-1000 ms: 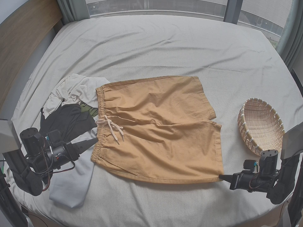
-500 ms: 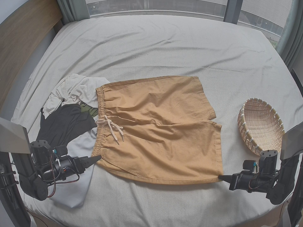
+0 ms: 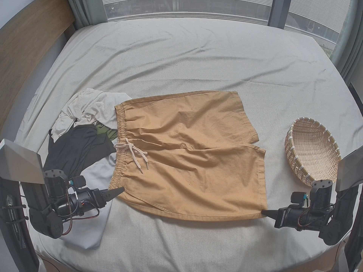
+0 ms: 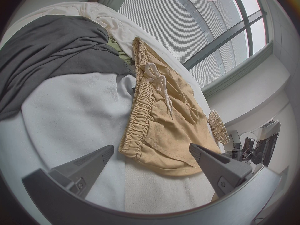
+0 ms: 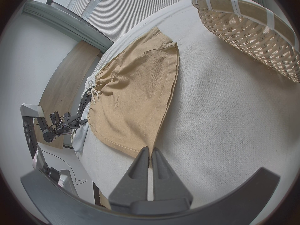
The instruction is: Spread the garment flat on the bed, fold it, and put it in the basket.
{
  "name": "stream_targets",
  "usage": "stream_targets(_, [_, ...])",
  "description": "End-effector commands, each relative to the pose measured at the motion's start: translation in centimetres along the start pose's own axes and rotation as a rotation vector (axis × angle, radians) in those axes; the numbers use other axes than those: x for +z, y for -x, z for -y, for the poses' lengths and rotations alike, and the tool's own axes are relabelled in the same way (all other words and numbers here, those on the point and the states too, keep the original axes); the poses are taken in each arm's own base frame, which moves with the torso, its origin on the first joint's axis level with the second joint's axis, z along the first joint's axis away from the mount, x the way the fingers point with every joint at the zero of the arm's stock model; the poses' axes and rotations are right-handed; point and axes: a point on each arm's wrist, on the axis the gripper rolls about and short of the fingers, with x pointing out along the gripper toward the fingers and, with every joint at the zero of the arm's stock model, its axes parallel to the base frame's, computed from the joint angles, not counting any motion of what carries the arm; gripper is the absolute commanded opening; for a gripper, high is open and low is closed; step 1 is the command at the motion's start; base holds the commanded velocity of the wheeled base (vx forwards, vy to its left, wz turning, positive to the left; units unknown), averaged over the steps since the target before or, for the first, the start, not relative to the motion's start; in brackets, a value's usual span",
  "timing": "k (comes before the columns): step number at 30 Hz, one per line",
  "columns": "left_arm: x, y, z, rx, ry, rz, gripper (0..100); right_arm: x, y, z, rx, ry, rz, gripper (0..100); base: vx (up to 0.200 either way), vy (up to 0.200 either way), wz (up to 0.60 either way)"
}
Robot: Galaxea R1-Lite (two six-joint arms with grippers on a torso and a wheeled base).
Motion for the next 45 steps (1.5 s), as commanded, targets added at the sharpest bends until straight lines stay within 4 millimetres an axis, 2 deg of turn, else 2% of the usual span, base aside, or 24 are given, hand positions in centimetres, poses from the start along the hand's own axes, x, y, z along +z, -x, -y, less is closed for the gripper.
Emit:
stream_targets(1, [0.1, -0.6, -0.3, -0.004, 0.006, 0.005, 100, -0.2, 0.2, 0.0, -0.001, -0.002, -0.007, 0, 0.0, 0.0, 0.0])
stream_targets(2, [0.1, -0.7, -0.3, -0.004, 0.005, 0.006, 100, -0.2, 0.2, 0.0, -0.001, -0.002, -0.007, 0, 0.0, 0.0, 0.0])
stream_targets(3, [0.2, -0.7, -0.4, -0.005, 0.004, 0.008, 0, -0.2, 0.2, 0.0, -0.001, -0.002, -0.007, 0, 0.0, 0.0, 0.0])
stream_targets(10, [-0.4, -1.2, -0.9, 0.002, 0.008, -0.009, 0, -0.2, 0.2, 0.0, -0.001, -0.002, -0.007, 0, 0.0, 0.0, 0.0])
stream_targets(17, [-0.5, -0.8, -0.9, 0.009, 0.013, -0.014, 0, -0.3, 0.2, 0.0, -0.003, -0.003, -0.013, 0, 0.0, 0.0, 0.0])
stream_targets(27, [-0.7, 2.7, 1.0, -0.041, 0.045, -0.048, 0, -0.3, 0.4, 0.2, -0.016, 0.024, -0.021, 0, 0.0, 0.0, 0.0])
stream_targets(31, [-0.7, 3.4, 0.9, -0.029, 0.057, -0.046, 0, -0.6, 0.5, 0.3, -0.025, 0.026, -0.049, 0, 0.0, 0.0, 0.0])
stream_targets(45, [-3.4, 5.7, 1.2, 0.016, 0.047, -0.149, 0, -1.4, 2.0, -0.4, -0.053, 0.02, -0.166, 0, 0.0, 0.0, 0.0])
